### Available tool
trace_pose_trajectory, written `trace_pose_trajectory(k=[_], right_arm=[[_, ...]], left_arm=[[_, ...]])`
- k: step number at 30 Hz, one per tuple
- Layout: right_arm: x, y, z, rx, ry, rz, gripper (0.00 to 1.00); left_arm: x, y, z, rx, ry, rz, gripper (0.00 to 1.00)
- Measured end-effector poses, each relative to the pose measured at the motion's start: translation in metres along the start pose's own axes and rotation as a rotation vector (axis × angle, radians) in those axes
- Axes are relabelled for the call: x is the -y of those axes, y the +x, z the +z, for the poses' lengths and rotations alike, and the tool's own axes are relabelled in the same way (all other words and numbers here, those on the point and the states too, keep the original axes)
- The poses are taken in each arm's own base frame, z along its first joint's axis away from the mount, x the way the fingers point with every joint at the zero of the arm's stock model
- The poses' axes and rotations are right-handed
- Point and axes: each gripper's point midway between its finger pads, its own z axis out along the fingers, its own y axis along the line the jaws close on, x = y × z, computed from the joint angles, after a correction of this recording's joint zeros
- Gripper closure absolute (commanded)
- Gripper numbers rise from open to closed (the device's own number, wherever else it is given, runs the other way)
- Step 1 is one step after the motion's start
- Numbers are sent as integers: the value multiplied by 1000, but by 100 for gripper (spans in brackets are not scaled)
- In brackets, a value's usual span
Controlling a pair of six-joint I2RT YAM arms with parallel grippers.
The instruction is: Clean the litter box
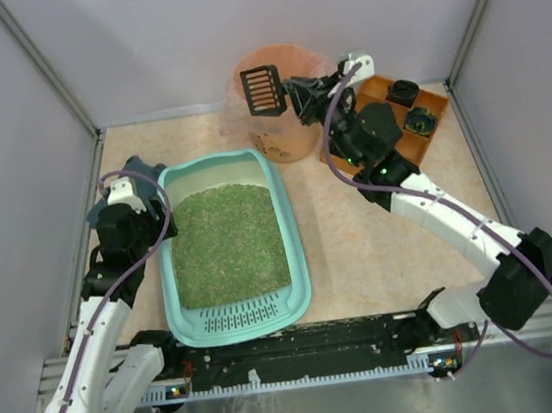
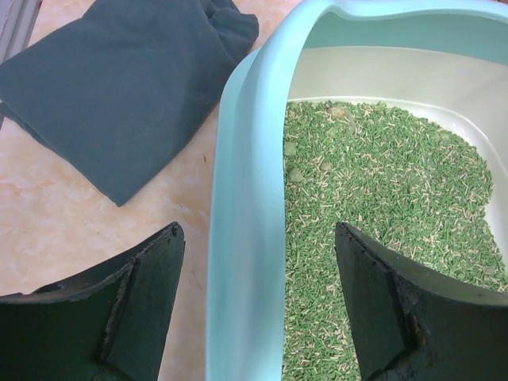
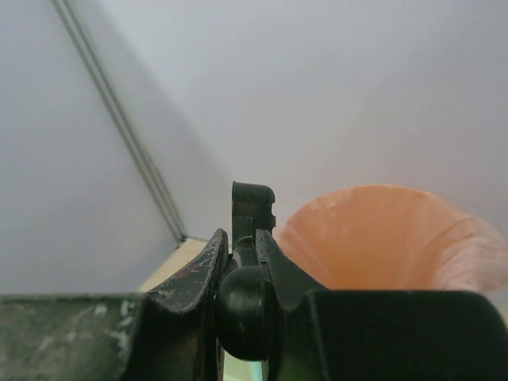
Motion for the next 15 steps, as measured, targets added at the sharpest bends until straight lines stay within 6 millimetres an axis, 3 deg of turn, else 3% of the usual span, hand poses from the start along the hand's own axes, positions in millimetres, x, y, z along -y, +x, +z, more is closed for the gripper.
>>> trace_pose_trajectory(k=[3, 7, 15], right_arm=[[-10, -2, -17, -17, -21, 63, 100], [-9, 2, -32, -84, -6, 82, 100], [-18, 27, -73, -302, -57, 104, 100]], left_arm=[[0, 1, 1, -6, 1, 1, 18], [2, 4, 3, -18, 8, 0, 19], [6, 13, 9, -60, 23, 0, 22]])
